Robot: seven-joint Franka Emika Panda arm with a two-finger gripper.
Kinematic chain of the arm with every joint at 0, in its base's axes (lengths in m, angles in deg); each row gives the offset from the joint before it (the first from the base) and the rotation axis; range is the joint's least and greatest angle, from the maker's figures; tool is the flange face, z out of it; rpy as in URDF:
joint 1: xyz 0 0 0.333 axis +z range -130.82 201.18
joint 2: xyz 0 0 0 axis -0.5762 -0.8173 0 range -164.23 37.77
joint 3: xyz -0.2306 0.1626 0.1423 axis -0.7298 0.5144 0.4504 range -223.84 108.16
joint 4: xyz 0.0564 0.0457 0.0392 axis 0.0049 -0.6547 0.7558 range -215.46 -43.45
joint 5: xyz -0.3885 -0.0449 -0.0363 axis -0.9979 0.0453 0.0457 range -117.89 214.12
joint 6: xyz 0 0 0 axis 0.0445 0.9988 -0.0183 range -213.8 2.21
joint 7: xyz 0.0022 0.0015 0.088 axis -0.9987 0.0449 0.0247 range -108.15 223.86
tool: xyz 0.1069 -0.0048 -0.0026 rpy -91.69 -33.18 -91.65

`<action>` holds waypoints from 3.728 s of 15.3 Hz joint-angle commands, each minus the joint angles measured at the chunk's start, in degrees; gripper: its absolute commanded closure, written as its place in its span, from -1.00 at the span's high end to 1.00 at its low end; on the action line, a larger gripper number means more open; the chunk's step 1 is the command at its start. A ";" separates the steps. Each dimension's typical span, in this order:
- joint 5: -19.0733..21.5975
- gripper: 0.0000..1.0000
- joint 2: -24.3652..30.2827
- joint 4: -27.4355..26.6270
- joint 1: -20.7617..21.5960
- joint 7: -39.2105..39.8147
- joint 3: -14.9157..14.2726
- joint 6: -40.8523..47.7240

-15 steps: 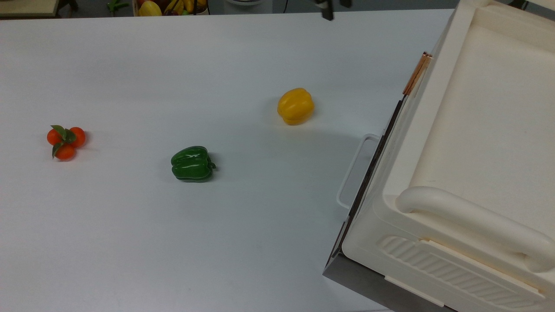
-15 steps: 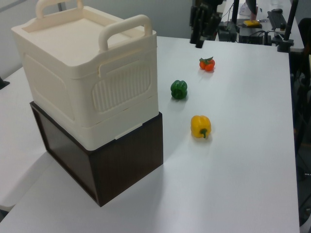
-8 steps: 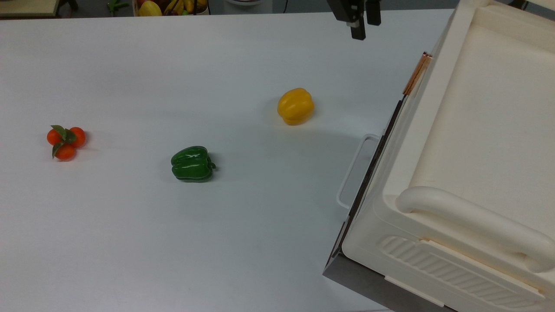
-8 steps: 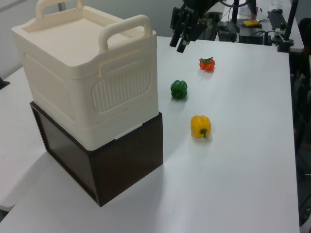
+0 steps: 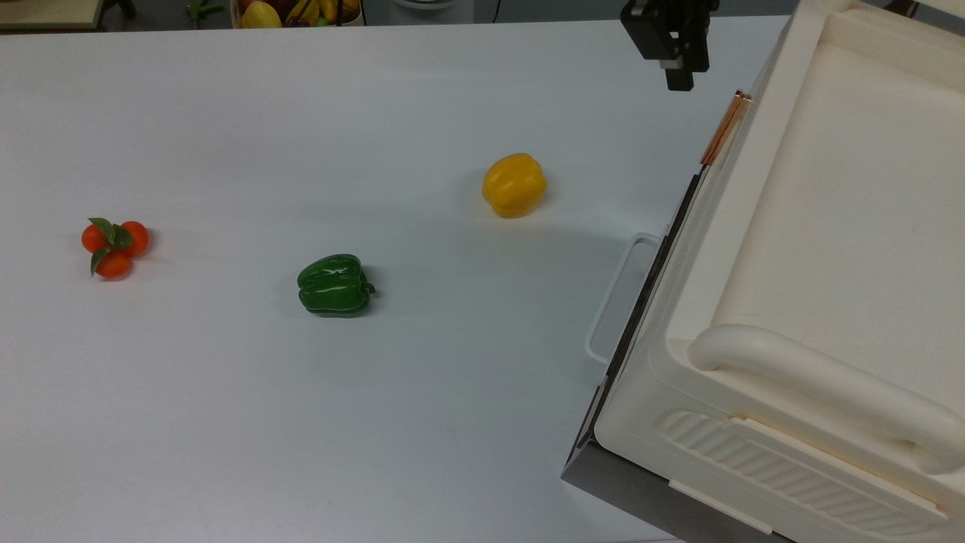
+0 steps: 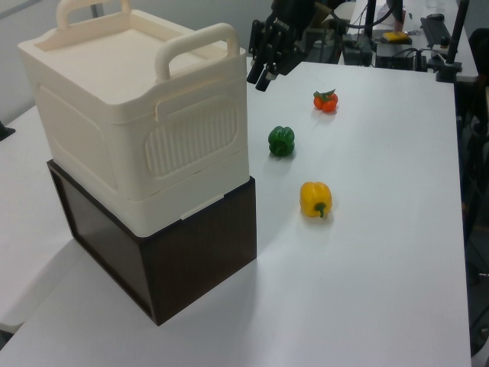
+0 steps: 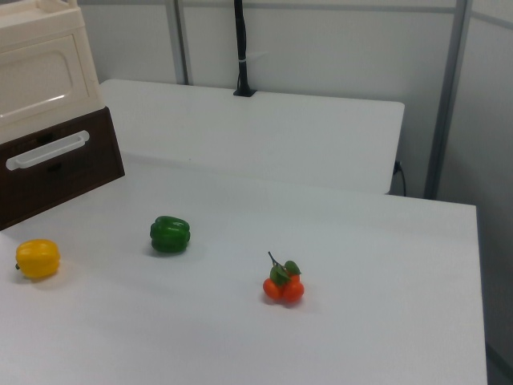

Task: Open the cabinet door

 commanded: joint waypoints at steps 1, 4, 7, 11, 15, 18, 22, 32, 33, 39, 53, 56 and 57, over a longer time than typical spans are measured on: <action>-0.20 -0.39 -2.42 2.44 1.12 1.54 0.20 -1.88; -0.12 -0.39 -3.03 2.35 1.38 1.45 0.20 -4.77; -0.20 -0.39 -3.82 2.44 1.56 1.54 0.38 -6.01; -0.21 -0.39 -5.05 2.35 2.70 1.45 0.73 -9.17; -0.12 -0.39 -5.49 2.09 3.05 1.63 0.82 -11.02; -0.03 -0.78 -5.41 1.82 3.05 1.98 0.91 -11.20; 0.41 -1.00 -4.44 0.95 2.88 1.54 0.91 -10.58; 0.50 -1.00 1.71 -2.84 -0.72 1.45 0.82 0.49; 0.50 -1.00 1.80 -2.92 -1.08 1.45 0.73 1.19; 0.41 -1.00 2.33 -2.92 -3.62 1.45 0.03 6.03; 0.41 -0.93 1.98 -3.28 -4.24 2.24 -13.24 3.76; 0.50 -0.88 0.93 -3.71 -4.24 1.45 -14.12 -3.44; 0.59 -0.88 0.66 -3.72 -4.24 1.45 -14.30 -4.50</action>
